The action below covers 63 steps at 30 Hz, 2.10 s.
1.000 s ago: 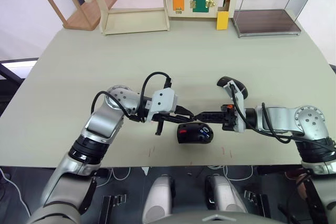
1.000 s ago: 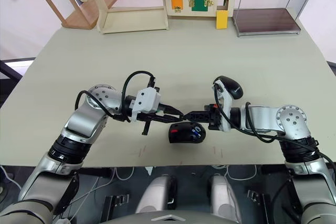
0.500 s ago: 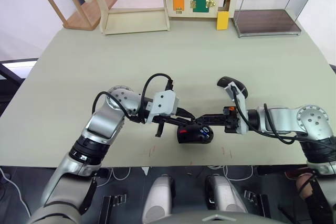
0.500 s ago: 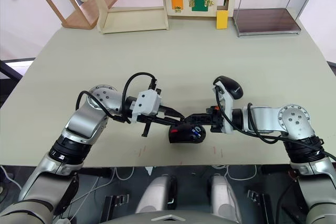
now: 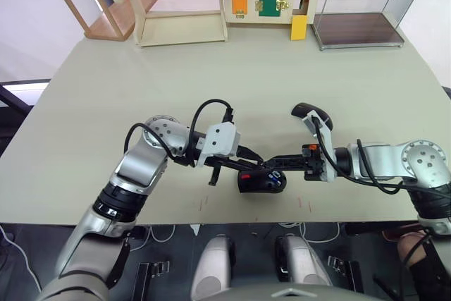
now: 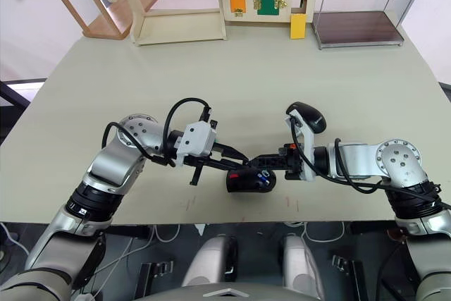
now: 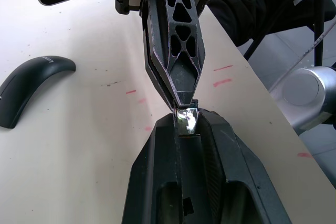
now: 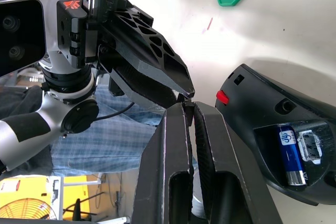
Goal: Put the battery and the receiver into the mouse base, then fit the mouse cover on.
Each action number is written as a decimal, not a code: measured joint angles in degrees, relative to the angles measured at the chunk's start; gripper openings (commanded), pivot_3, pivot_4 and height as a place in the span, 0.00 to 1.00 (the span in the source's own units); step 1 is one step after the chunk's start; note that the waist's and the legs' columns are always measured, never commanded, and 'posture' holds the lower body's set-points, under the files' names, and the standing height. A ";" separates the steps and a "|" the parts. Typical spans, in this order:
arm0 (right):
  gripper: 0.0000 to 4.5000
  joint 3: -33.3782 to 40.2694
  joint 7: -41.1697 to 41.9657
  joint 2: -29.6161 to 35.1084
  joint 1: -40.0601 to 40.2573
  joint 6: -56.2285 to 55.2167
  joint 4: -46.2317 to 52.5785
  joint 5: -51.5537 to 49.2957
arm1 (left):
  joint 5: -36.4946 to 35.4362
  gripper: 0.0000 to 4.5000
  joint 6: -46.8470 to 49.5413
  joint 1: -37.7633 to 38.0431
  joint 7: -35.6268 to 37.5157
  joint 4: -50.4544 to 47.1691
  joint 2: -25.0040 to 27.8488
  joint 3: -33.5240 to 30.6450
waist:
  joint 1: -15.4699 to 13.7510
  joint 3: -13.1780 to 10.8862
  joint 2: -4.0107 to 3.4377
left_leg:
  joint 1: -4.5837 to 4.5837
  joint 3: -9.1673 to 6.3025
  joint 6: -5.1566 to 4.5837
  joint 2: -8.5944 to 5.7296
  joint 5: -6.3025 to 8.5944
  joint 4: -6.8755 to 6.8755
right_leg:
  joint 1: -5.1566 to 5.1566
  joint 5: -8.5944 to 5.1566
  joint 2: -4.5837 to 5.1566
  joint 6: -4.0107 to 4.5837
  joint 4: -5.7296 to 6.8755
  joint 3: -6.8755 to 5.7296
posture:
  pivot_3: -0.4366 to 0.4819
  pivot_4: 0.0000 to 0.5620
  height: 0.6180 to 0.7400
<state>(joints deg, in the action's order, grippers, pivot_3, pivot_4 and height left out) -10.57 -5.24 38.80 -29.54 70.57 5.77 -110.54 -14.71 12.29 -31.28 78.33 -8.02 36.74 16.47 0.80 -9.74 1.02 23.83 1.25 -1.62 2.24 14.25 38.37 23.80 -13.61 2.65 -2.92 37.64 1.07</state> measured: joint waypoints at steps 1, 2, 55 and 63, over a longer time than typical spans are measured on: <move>0.01 -0.12 0.01 0.02 0.00 -0.08 0.02 0.00 | 0.01 0.01 0.00 0.00 0.00 0.00 0.00 0.00 | 0.00 0.00 0.00 | 0.00 0.00 0.00 0.00 0.00 0.00 | 0.00 0.00 0.00 0.00 0.00 0.00 | 0.48 0.27 1.00; 0.01 -0.17 0.01 0.03 0.00 -0.13 0.02 0.00 | 0.02 0.01 0.00 0.00 0.00 0.01 0.00 0.00 | 0.00 0.00 0.00 | 0.00 0.00 0.00 0.00 0.00 0.00 | 0.00 0.00 0.00 0.00 0.00 0.00 | 0.48 0.27 1.00; 0.32 -0.66 0.30 -0.97 0.15 -0.81 1.04 0.02 | 0.75 0.01 -0.38 0.33 -2.10 0.07 -0.35 -0.09 | 0.00 0.00 0.00 | 0.00 -0.01 0.00 0.01 0.00 0.00 | 0.00 0.00 0.00 0.00 0.01 0.00 | 0.48 0.27 1.00; 0.32 -0.69 0.34 -0.85 0.15 -0.75 1.41 0.02 | 0.98 0.01 -0.52 0.33 -2.61 0.07 -0.37 -0.10 | -0.01 0.00 0.00 | 0.00 -0.01 0.00 0.00 0.00 0.00 | 0.00 0.00 0.00 0.00 0.00 0.00 | 0.48 0.27 1.00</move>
<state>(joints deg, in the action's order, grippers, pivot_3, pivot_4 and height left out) -11.26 -4.89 37.95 -29.39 69.81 7.19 -110.52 -13.73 11.77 -30.95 75.72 -7.95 36.37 16.38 0.79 -9.74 1.02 23.83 1.24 -1.62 2.24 14.25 38.37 23.79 -13.61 2.65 -2.92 37.64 1.07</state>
